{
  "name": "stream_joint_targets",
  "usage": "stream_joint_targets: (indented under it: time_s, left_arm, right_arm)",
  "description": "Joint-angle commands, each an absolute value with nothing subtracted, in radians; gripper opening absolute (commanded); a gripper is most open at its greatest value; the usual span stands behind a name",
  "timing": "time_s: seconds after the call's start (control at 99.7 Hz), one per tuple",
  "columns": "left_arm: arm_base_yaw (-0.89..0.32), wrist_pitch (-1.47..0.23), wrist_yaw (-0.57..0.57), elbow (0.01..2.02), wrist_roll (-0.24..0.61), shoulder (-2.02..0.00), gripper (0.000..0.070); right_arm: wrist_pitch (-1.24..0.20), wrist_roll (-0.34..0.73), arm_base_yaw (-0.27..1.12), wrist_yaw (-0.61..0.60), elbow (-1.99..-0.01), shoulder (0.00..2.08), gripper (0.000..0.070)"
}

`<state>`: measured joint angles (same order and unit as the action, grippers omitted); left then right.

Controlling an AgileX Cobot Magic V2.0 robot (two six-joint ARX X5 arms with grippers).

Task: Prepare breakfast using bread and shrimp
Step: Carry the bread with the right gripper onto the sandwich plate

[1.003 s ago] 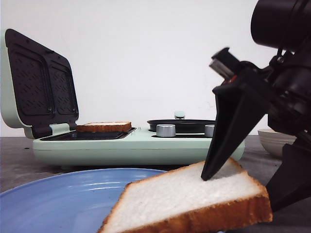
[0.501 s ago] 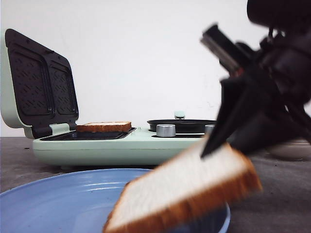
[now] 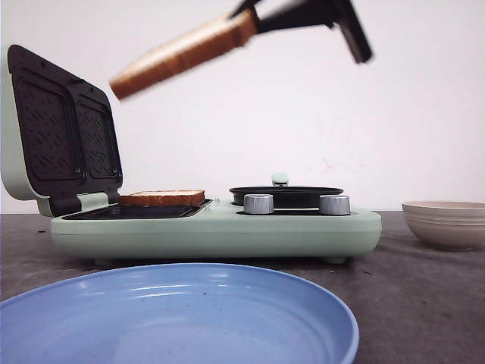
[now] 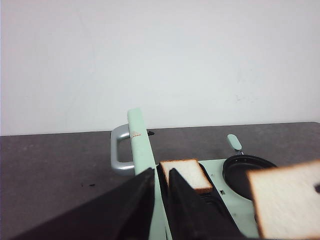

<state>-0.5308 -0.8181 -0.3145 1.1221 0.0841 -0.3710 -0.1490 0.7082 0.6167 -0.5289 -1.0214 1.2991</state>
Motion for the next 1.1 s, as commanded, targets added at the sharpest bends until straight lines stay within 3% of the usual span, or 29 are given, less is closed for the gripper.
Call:
stream_joint_targets:
  time_s: [0.0,0.221,0.501,1.093]
  left_arm:
    - [-0.537,-0.806,-0.313,1.133,0.068,-0.371,0.0]
    - [-0.537,-0.806,-0.307,1.133,0.068,-0.371,0.0]
    - [-0.536,-0.806,-0.297,1.133,0.069,-0.371,0.0]
    - [-0.537,-0.807,-0.287,1.133,0.07,-0.371,0.0]
  right_arm:
    - [-0.148,0.685,0.613,-0.553,-1.066,1.386,0.0001]
    - [-0.096,0.68,0.595,-0.662,-1.237,1.655,0.0001]
    - [-0.098,0.71,0.593,-0.688,-1.411,1.884,0.0001]
    - [-0.027,0.823,0.593,-0.654,-1.441,2.014,0.0001]
